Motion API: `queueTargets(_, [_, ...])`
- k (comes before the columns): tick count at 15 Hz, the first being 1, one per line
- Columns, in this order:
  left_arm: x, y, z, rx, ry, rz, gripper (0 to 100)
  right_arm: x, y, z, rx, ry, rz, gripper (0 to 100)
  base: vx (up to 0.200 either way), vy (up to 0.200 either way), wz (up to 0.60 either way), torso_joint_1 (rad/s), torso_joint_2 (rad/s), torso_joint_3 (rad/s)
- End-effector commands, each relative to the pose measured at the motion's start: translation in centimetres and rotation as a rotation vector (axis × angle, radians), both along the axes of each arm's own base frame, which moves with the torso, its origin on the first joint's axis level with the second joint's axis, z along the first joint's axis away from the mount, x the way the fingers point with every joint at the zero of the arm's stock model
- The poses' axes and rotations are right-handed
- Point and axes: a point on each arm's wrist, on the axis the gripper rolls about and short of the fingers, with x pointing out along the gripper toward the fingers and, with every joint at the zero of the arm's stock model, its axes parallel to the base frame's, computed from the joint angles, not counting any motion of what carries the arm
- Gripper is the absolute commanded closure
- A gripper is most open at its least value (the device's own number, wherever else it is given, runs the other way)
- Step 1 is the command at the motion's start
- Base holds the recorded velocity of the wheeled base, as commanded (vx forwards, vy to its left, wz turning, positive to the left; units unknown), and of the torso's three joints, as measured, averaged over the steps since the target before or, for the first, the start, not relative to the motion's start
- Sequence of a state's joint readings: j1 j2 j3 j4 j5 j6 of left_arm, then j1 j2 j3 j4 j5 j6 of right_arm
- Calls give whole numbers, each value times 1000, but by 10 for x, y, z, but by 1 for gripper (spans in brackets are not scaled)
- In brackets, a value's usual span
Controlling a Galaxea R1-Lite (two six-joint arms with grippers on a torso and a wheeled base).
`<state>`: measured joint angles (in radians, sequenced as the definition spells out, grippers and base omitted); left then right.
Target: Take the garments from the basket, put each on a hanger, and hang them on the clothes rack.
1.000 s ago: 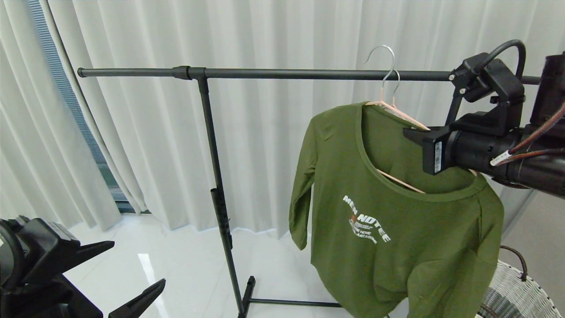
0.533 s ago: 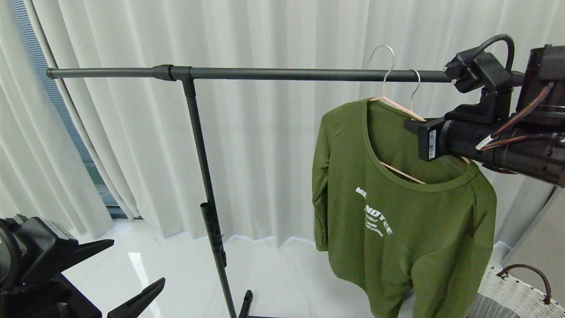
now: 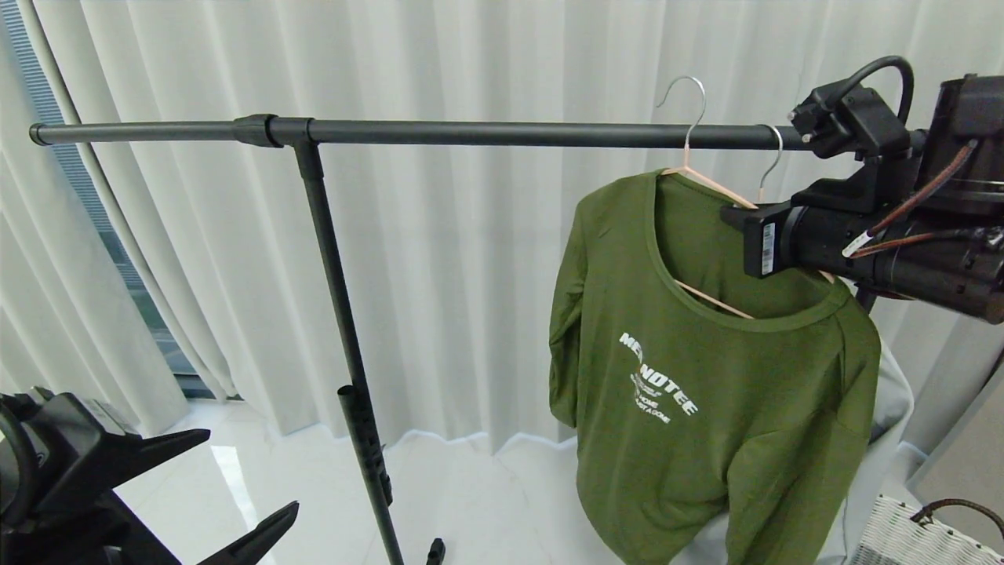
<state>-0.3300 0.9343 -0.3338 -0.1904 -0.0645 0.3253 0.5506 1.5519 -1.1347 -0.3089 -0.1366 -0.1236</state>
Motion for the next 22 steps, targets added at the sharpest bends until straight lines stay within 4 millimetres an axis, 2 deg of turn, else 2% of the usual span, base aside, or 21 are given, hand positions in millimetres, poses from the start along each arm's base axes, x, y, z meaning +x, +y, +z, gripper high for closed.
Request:
queueTargets(1, [0,-1,0,1,3,-4,0,17,2,-3,-7,9,-24,100,0,0,0,0,0,0])
queueTargets(6, [0,-1,0,2,1,-10,0,37,12,-23,-39,63,-29,100,0,0,0,0,0,0])
queueTargets(13, [0,-2,0,1,3,-18,0,39,14,-26,-43,70,-27,100,0,0,0,0,0,0])
queueTargets(14, [0,-2,0,1,3,-18,0,39,14,-26,-41,71,-28,0,0,0,0,0,0,0])
queueTargets(16, [0,-2,0,-1,7,-15,0,38,13,-26,-43,70,-27,0,0,0,0,0,0,0])
queueTargets(19, [1,-2,-1,-1,10,-7,0,25,9,-11,0,37,-21,0,0,0,0,0,0,0])
queueTargets(22, [2,1,-1,2,7,31,0,-8,-5,10,68,-8,-5,0,0,0,0,0,0,0])
